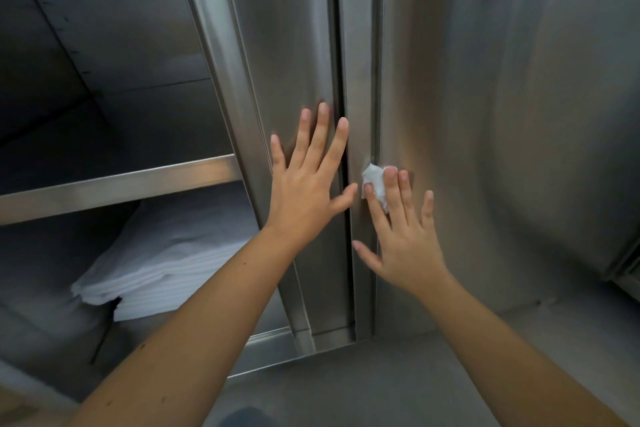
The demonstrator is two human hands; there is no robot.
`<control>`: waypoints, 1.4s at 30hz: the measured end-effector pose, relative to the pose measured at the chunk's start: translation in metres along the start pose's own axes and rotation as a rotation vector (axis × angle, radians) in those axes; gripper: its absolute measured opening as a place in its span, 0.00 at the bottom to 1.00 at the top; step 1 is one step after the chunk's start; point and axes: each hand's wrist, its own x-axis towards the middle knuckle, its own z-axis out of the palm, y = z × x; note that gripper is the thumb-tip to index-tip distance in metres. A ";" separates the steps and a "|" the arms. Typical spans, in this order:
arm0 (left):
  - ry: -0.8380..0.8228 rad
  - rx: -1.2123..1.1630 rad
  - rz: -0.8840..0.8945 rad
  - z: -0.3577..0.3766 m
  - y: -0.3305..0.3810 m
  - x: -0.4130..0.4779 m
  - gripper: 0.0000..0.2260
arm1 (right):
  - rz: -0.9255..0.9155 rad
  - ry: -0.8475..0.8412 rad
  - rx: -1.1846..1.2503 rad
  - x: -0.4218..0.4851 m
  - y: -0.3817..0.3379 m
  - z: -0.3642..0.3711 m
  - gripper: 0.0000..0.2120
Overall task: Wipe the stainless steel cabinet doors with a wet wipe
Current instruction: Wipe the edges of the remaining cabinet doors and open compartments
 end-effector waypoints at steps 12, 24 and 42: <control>0.095 -0.058 -0.045 0.008 0.012 -0.017 0.33 | 0.037 0.145 0.029 0.011 -0.003 0.005 0.37; 0.116 -0.094 -0.080 0.039 0.011 -0.042 0.31 | 0.119 0.338 0.153 0.005 -0.014 0.043 0.34; 0.049 0.089 -0.156 0.076 0.034 -0.105 0.32 | 0.081 0.240 0.159 -0.085 -0.039 0.101 0.33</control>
